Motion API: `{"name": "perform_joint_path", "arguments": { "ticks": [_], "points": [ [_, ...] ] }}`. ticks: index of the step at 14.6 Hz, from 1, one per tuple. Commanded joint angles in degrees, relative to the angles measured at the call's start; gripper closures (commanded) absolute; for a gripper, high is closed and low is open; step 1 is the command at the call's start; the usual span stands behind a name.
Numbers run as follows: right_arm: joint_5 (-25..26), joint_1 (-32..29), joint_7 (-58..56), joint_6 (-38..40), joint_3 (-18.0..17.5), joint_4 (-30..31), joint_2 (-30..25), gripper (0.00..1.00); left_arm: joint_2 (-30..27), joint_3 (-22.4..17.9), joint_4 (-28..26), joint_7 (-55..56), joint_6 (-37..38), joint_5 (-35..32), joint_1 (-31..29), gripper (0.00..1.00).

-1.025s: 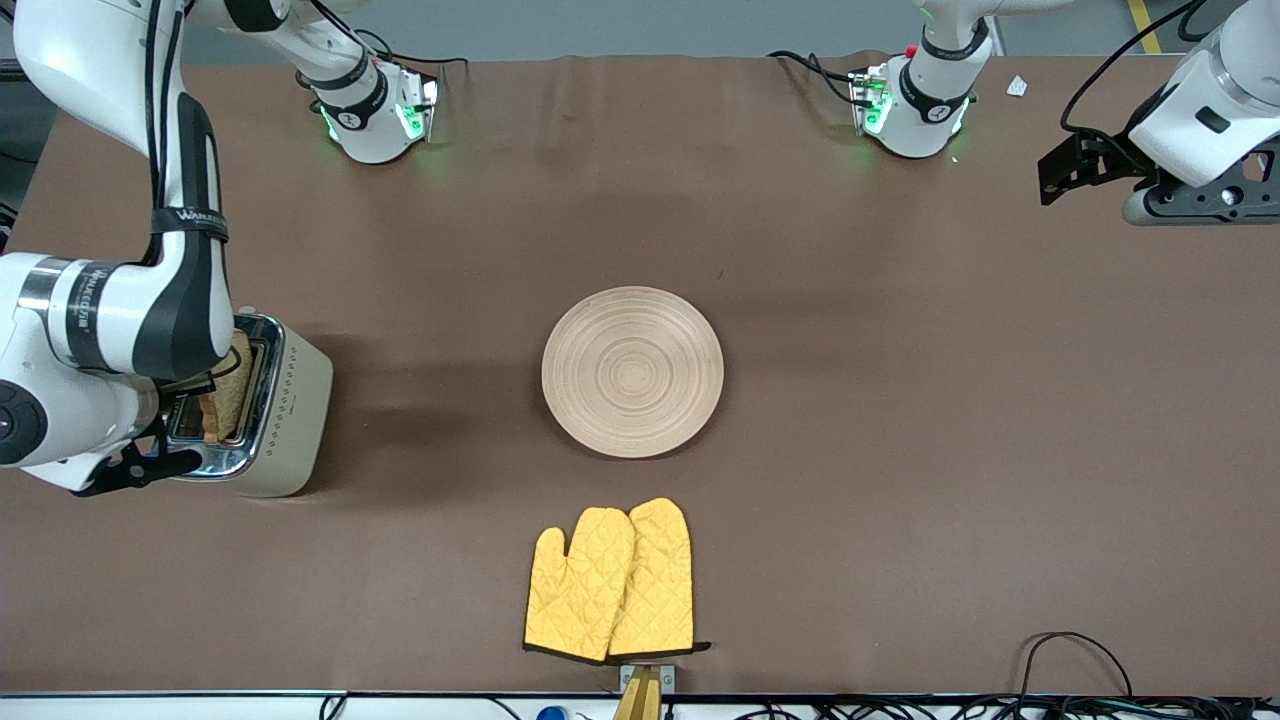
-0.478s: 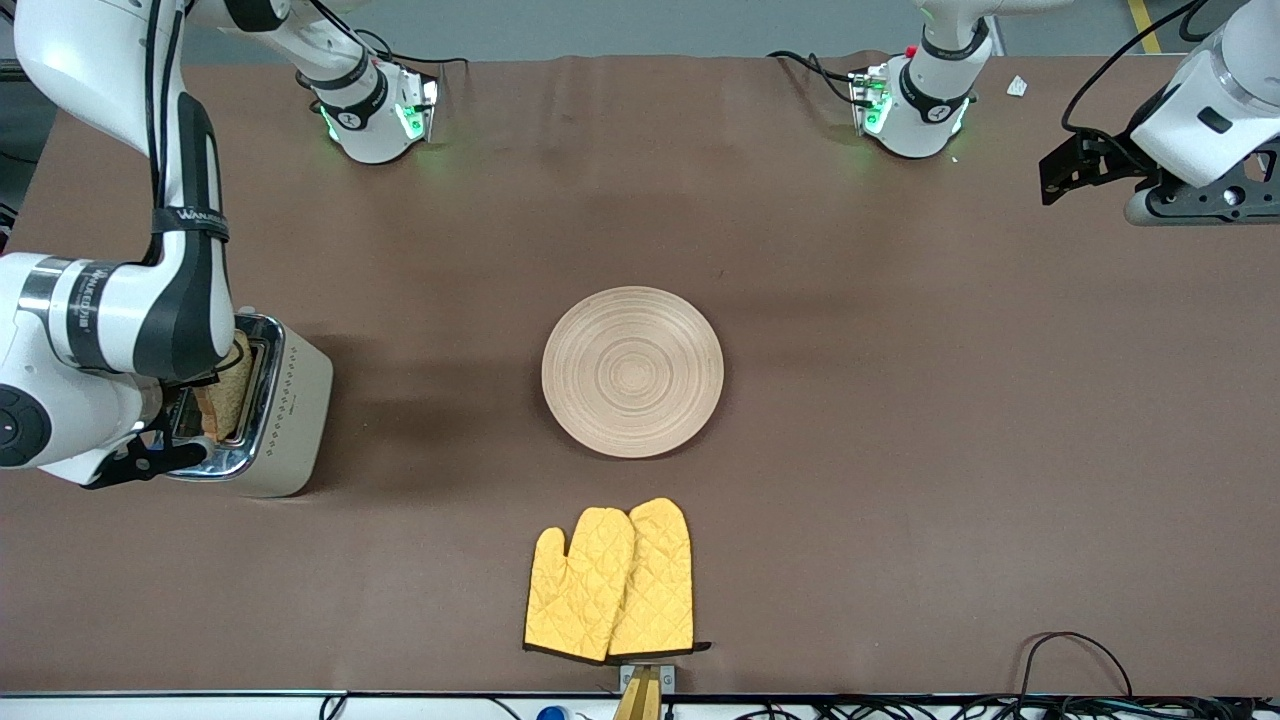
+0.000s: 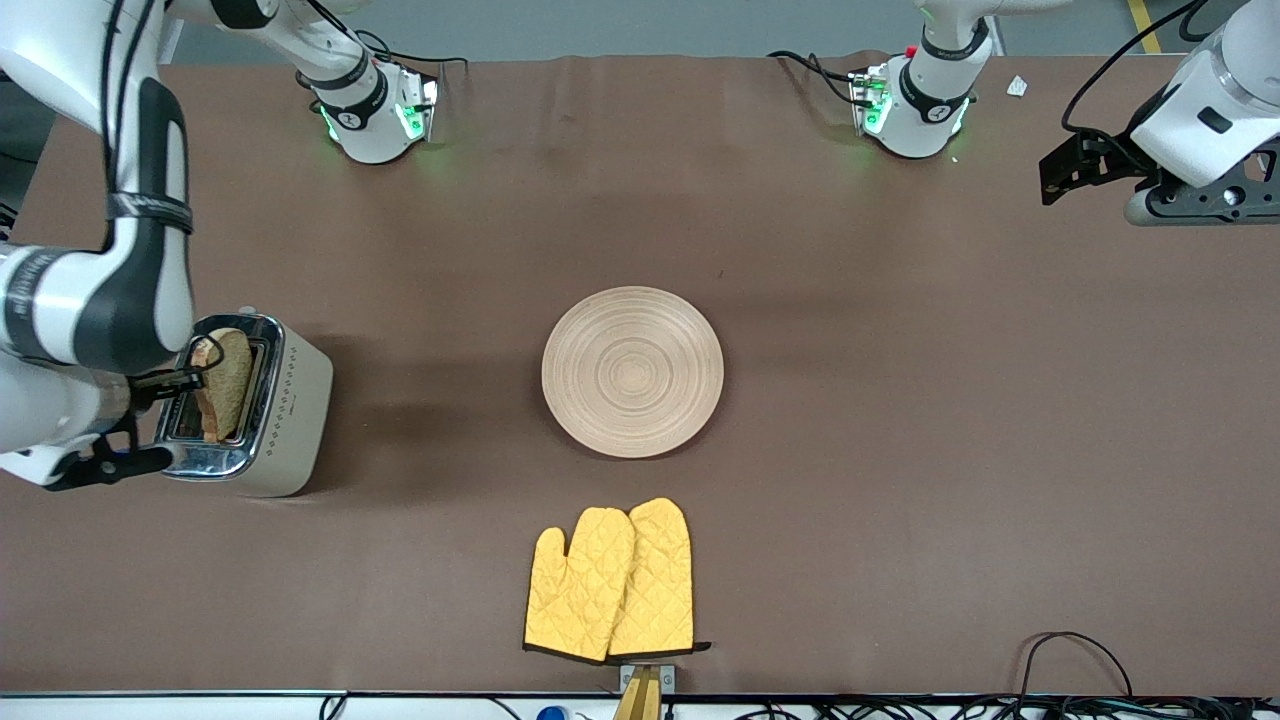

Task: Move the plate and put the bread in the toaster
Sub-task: 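Open the right gripper and raise it away from the toaster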

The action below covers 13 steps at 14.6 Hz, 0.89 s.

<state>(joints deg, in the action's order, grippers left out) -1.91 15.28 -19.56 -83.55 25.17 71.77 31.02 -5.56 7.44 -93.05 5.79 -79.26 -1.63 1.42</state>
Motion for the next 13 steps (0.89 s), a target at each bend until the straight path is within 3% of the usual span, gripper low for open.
{"name": "perform_joint_path", "arguments": {
  "ticks": [1, 9, 13],
  "points": [
    [-3.3, -2.2, 0.6, -1.8, -1.0, 1.7, -5.8, 0.00, 0.1, 0.2, 1.3, 0.9, 1.0, 0.0, -0.1, 0.00],
    [-3.8, -1.5, 11.6, -2.3, -1.2, 8.6, -18.5, 0.00, -0.2, 0.2, 2.1, 0.3, 0.9, 0.0, -0.1, 0.00],
    [-3.7, -1.4, 15.3, -11.0, -1.6, 22.9, -30.9, 0.00, 0.0, 0.2, 2.8, -0.1, 0.9, -0.1, 0.2, 0.00]
  ]
}}
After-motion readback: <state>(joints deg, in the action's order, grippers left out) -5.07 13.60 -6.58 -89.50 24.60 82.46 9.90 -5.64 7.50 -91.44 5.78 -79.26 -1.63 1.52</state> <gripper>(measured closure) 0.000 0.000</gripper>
